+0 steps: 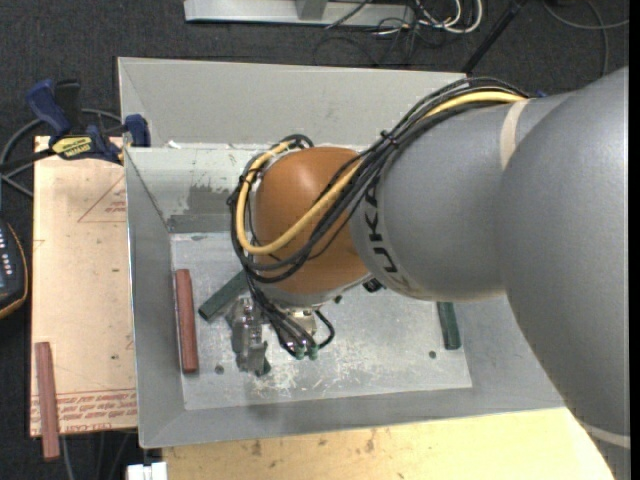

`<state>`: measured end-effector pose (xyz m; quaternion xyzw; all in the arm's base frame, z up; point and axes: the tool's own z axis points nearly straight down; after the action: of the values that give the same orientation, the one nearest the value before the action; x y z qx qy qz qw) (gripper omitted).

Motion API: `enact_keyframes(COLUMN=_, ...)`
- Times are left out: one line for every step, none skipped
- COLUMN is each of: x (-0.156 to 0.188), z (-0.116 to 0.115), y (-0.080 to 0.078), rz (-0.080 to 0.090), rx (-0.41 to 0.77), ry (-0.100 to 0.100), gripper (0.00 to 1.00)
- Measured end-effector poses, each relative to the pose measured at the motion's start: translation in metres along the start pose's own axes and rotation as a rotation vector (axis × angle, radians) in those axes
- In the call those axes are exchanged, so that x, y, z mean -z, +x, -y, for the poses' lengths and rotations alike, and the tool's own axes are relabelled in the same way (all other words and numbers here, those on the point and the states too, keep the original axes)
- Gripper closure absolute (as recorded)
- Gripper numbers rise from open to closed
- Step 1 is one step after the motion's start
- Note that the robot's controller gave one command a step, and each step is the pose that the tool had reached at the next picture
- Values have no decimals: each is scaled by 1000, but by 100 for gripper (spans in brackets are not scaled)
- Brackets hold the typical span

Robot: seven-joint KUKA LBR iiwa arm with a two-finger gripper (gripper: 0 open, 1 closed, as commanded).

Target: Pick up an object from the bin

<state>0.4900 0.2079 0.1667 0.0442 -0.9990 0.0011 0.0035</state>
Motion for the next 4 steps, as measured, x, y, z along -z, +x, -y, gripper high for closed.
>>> enact_keyframes(x=4, z=-1, y=-2, rz=8, rx=0, ry=-3, gripper=0)
enact_keyframes(x=-56, z=21, y=-69, rz=9, rx=493, ry=0, gripper=0)
enact_keyframes(x=-96, z=39, y=-120, rz=13, rx=645, ry=-2, gripper=0)
enact_keyframes(x=-93, z=39, y=-121, rz=15, rx=644, ry=-1, gripper=100)
